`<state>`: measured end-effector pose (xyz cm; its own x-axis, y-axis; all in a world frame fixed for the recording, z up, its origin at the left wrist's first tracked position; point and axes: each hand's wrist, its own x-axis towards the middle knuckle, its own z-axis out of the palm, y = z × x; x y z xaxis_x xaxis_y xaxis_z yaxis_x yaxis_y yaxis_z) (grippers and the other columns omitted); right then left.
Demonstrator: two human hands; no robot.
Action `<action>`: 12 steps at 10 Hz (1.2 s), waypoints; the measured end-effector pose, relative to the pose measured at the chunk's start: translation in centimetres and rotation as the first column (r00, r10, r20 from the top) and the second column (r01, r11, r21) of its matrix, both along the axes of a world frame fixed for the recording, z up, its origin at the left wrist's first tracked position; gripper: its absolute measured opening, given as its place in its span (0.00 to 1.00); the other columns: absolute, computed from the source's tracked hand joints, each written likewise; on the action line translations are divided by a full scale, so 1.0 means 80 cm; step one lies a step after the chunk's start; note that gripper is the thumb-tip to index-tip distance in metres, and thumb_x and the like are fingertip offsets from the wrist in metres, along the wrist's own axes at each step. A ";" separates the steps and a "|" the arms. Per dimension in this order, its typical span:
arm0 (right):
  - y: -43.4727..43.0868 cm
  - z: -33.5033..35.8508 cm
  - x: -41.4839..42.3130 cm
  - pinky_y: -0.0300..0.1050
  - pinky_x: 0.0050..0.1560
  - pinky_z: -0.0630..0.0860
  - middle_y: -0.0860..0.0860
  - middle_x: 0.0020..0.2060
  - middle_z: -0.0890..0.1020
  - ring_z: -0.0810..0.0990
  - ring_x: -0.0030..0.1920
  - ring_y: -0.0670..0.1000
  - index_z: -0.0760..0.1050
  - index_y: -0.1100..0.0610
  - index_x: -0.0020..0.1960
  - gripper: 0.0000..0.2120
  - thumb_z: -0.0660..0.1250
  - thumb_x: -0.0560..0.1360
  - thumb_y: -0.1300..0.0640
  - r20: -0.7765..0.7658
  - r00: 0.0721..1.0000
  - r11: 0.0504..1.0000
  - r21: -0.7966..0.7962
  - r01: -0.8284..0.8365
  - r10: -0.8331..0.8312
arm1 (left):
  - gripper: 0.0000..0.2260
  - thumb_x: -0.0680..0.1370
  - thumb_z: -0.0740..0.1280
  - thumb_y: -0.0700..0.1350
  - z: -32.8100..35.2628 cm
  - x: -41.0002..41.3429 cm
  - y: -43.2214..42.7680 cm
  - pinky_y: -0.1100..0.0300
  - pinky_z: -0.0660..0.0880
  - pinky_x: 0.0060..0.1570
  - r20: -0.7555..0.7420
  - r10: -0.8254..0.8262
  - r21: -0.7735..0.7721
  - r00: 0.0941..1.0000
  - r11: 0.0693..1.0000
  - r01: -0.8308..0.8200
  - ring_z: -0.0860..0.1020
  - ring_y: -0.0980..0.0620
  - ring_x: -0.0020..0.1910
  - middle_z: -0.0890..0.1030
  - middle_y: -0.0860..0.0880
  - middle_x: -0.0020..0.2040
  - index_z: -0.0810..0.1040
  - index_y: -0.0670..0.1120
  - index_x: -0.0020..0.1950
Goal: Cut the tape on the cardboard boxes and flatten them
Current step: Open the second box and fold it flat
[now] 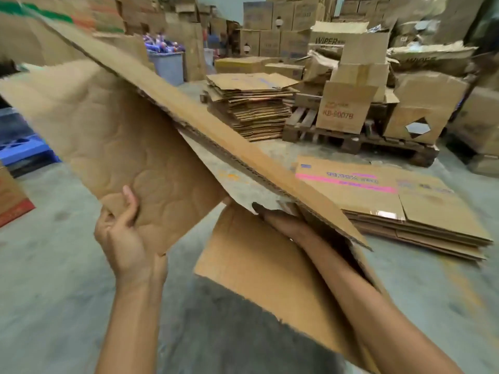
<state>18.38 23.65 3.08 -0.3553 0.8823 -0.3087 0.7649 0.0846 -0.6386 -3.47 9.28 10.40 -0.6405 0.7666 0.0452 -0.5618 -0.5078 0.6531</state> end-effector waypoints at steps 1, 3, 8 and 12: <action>-0.038 0.005 -0.006 0.22 0.63 0.57 0.74 0.66 0.70 0.70 0.69 0.63 0.63 0.48 0.76 0.26 0.53 0.82 0.68 -0.576 0.811 0.982 -0.188 -0.011 -0.102 | 0.12 0.78 0.68 0.43 -0.067 -0.007 0.029 0.48 0.80 0.53 0.089 0.146 -0.097 0.985 0.986 -0.138 0.82 0.45 0.57 0.83 0.45 0.57 0.80 0.45 0.61; -0.131 -0.104 -0.027 0.48 0.77 0.48 0.50 0.79 0.55 0.54 0.79 0.54 0.54 0.53 0.80 0.31 0.48 0.82 0.39 0.120 0.993 1.000 -0.010 -0.004 0.005 | 0.22 0.77 0.68 0.53 -0.236 -0.003 -0.001 0.49 0.73 0.55 0.227 0.321 -0.641 0.920 0.760 -0.107 0.73 0.49 0.56 0.74 0.49 0.58 0.72 0.45 0.68; -0.260 -0.163 0.019 0.50 0.41 0.76 0.55 0.31 0.79 0.78 0.37 0.58 0.76 0.62 0.38 0.21 0.58 0.75 0.46 0.260 0.934 0.968 -0.131 -0.215 0.243 | 0.29 0.68 0.63 0.34 -0.322 0.035 -0.062 0.48 0.59 0.71 -0.899 -0.212 -0.427 0.384 0.624 -0.654 0.66 0.38 0.70 0.72 0.38 0.70 0.71 0.41 0.71; -0.094 -0.308 0.026 0.69 0.74 0.42 0.57 0.80 0.42 0.38 0.79 0.59 0.46 0.46 0.80 0.31 0.45 0.81 0.38 0.464 0.867 0.965 0.256 0.064 -0.180 | 0.28 0.80 0.41 0.59 -0.421 0.040 0.047 0.47 0.44 0.77 -0.626 -0.674 -0.544 -0.392 0.738 -0.400 0.44 0.47 0.80 0.46 0.44 0.81 0.50 0.56 0.81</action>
